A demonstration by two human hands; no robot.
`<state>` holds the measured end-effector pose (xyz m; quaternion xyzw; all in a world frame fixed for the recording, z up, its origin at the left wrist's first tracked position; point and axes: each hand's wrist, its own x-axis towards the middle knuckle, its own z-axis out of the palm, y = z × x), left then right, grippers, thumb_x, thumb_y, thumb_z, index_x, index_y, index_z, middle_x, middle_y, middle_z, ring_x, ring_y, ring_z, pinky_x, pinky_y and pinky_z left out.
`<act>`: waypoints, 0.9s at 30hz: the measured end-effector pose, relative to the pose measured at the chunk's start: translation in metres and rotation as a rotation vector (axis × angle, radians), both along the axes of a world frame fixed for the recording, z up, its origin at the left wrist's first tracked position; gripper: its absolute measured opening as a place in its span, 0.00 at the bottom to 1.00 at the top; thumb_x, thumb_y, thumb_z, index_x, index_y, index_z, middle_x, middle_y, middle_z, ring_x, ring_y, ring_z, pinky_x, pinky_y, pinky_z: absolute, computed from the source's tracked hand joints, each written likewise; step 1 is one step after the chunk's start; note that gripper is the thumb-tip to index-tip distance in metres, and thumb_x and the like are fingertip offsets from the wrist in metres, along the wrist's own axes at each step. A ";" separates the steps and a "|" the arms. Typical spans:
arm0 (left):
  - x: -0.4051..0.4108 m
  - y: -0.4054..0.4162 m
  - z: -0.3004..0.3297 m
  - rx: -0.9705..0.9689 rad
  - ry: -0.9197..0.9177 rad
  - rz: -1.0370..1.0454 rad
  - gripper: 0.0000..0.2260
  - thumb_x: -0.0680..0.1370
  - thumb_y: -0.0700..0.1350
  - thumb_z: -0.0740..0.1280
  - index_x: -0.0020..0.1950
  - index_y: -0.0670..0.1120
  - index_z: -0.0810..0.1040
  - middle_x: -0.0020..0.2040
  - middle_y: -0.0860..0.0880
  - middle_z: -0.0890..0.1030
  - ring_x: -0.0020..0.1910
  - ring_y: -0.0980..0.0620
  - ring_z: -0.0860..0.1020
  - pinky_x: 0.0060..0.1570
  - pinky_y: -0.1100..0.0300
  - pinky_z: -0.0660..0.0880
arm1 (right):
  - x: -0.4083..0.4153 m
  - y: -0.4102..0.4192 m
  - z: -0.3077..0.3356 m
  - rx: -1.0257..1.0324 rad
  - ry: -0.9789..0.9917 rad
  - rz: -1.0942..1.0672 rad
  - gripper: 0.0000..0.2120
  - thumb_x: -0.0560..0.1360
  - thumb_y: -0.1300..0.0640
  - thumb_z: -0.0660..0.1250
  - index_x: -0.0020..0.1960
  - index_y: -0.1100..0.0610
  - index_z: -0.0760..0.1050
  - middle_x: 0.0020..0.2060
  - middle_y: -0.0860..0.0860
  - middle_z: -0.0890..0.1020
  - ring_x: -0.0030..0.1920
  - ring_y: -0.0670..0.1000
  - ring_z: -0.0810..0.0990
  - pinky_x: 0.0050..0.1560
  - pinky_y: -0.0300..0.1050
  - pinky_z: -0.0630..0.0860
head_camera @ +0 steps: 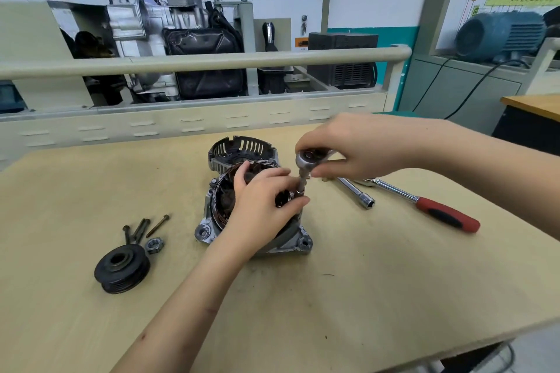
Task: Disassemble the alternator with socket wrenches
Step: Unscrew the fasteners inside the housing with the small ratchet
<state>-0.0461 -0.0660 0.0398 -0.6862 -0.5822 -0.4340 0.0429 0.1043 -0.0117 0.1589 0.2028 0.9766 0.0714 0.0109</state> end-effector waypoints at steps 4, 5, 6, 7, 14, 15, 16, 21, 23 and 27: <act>0.003 0.000 0.001 0.006 -0.001 0.047 0.08 0.69 0.47 0.74 0.35 0.47 0.77 0.34 0.59 0.77 0.50 0.55 0.76 0.64 0.66 0.43 | 0.000 -0.002 -0.001 0.122 -0.011 -0.030 0.18 0.73 0.38 0.56 0.48 0.52 0.70 0.36 0.46 0.74 0.38 0.50 0.71 0.36 0.45 0.69; 0.005 0.000 0.001 0.015 0.000 0.067 0.11 0.69 0.47 0.74 0.33 0.48 0.74 0.31 0.61 0.73 0.46 0.53 0.77 0.63 0.65 0.45 | -0.002 -0.004 -0.002 0.181 -0.012 -0.057 0.21 0.70 0.34 0.53 0.42 0.52 0.67 0.32 0.46 0.71 0.34 0.50 0.70 0.31 0.43 0.65; 0.007 -0.001 0.001 0.022 0.004 0.082 0.12 0.68 0.48 0.75 0.33 0.49 0.72 0.29 0.62 0.70 0.44 0.52 0.77 0.63 0.65 0.47 | -0.003 -0.006 -0.004 0.207 -0.005 -0.073 0.22 0.68 0.32 0.51 0.37 0.52 0.64 0.29 0.46 0.69 0.31 0.48 0.68 0.28 0.42 0.62; 0.008 -0.001 0.000 0.033 0.007 0.091 0.12 0.68 0.48 0.75 0.33 0.49 0.72 0.29 0.63 0.69 0.43 0.51 0.77 0.63 0.65 0.47 | -0.004 -0.007 -0.005 0.208 0.009 -0.075 0.23 0.67 0.32 0.50 0.35 0.52 0.61 0.28 0.46 0.68 0.30 0.46 0.66 0.27 0.42 0.60; 0.005 -0.002 -0.002 -0.005 -0.006 0.066 0.08 0.70 0.48 0.73 0.35 0.49 0.75 0.35 0.62 0.74 0.49 0.56 0.76 0.66 0.64 0.42 | -0.003 -0.008 -0.002 -0.018 0.014 0.029 0.10 0.77 0.48 0.60 0.54 0.53 0.71 0.42 0.46 0.76 0.41 0.48 0.72 0.44 0.46 0.70; 0.006 -0.002 -0.002 0.009 -0.021 0.076 0.09 0.69 0.48 0.74 0.34 0.50 0.74 0.32 0.62 0.72 0.47 0.54 0.76 0.65 0.63 0.44 | -0.004 -0.009 -0.002 0.007 0.006 0.018 0.11 0.77 0.47 0.60 0.54 0.53 0.71 0.42 0.47 0.76 0.40 0.48 0.72 0.44 0.47 0.71; 0.008 -0.002 -0.003 0.031 -0.024 0.092 0.10 0.69 0.48 0.74 0.34 0.49 0.75 0.31 0.61 0.72 0.44 0.53 0.77 0.65 0.62 0.46 | -0.004 -0.009 -0.002 0.062 0.000 -0.004 0.13 0.76 0.44 0.58 0.52 0.53 0.70 0.38 0.46 0.75 0.37 0.47 0.71 0.39 0.47 0.70; 0.011 0.002 -0.008 0.072 0.028 0.179 0.11 0.69 0.51 0.74 0.35 0.44 0.80 0.33 0.52 0.80 0.44 0.51 0.77 0.64 0.60 0.47 | -0.007 -0.011 -0.009 0.210 0.042 -0.056 0.18 0.74 0.38 0.54 0.43 0.53 0.64 0.29 0.44 0.66 0.29 0.42 0.63 0.28 0.40 0.60; 0.009 0.000 -0.007 0.080 0.066 0.154 0.10 0.69 0.50 0.73 0.36 0.44 0.80 0.36 0.52 0.81 0.47 0.51 0.78 0.65 0.62 0.44 | -0.006 -0.008 -0.008 0.114 0.040 -0.048 0.14 0.76 0.42 0.57 0.49 0.53 0.68 0.32 0.45 0.69 0.33 0.46 0.68 0.33 0.44 0.65; 0.002 -0.003 -0.006 0.081 0.082 0.077 0.06 0.71 0.44 0.72 0.45 0.43 0.83 0.44 0.48 0.83 0.55 0.52 0.78 0.67 0.59 0.35 | 0.001 0.000 -0.001 -0.027 0.014 -0.050 0.11 0.77 0.48 0.59 0.55 0.53 0.71 0.42 0.48 0.78 0.42 0.50 0.73 0.43 0.45 0.69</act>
